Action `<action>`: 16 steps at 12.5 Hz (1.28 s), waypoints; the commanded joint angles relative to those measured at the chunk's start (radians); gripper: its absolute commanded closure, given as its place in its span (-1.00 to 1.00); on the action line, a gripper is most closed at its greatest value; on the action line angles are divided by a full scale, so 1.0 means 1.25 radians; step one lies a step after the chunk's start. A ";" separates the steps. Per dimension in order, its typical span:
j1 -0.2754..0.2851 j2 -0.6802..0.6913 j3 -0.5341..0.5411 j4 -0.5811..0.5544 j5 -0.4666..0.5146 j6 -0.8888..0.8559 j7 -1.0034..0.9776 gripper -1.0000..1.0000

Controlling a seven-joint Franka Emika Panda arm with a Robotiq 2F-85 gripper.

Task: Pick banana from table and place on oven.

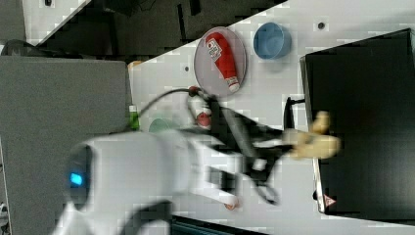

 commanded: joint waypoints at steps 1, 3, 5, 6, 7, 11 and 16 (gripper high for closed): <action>0.018 0.049 -0.020 0.012 -0.005 0.059 -0.258 0.61; 0.015 0.103 -0.039 0.013 -0.003 0.106 -0.329 0.51; 0.013 0.135 -0.041 0.013 0.001 0.112 -0.347 0.09; 0.012 0.143 -0.042 0.013 0.003 0.114 -0.347 -0.13; 0.013 0.144 -0.041 0.014 0.011 0.115 -0.347 -0.36; 0.014 0.104 -0.043 0.060 0.002 0.099 -0.386 -1.00; 0.054 -0.018 0.041 0.161 -0.005 -0.209 -0.359 -1.00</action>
